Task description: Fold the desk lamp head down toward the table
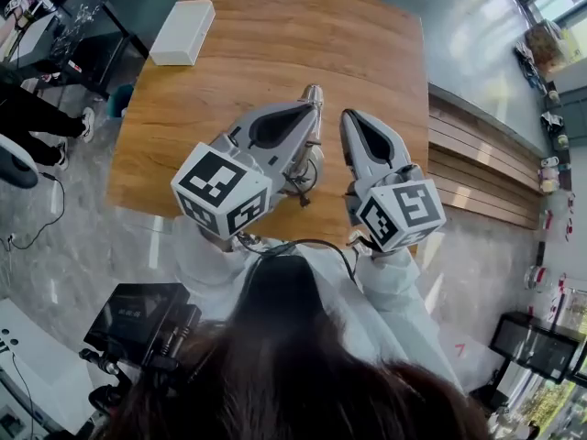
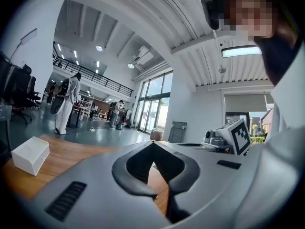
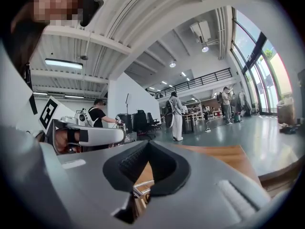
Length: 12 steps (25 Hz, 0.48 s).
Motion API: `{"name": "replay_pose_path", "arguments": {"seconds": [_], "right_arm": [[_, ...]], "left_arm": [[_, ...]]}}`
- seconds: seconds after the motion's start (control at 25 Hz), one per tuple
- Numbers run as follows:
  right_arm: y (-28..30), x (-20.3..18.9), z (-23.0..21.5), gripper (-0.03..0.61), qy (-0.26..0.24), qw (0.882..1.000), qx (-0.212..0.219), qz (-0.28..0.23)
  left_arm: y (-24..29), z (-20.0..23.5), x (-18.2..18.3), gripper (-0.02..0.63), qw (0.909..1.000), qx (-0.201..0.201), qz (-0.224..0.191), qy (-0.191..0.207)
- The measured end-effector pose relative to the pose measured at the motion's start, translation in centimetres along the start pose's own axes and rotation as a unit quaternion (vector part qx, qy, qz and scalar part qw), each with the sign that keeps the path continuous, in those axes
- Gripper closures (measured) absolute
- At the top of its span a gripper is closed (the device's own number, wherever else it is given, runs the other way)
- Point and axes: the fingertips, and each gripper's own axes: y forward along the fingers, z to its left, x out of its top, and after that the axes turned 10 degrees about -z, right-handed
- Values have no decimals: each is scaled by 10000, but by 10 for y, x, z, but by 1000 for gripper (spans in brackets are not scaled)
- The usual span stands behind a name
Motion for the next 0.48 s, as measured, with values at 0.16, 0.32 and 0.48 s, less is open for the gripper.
{"name": "replay_pose_path", "arguments": {"seconds": [0.16,0.32,0.48], "right_arm": [[4,4,4,577,-43,10000,71,-43],[6,3,8,578,-68,9999,139,-3],[6,0,10,578,-9,9998,184,49]], "left_arm": [[-1,3,0,611,10000,83,-5,35],[0,4,0,612,9999,101,7,24],[2,4,-2,612,9999,118,56,31]]}}
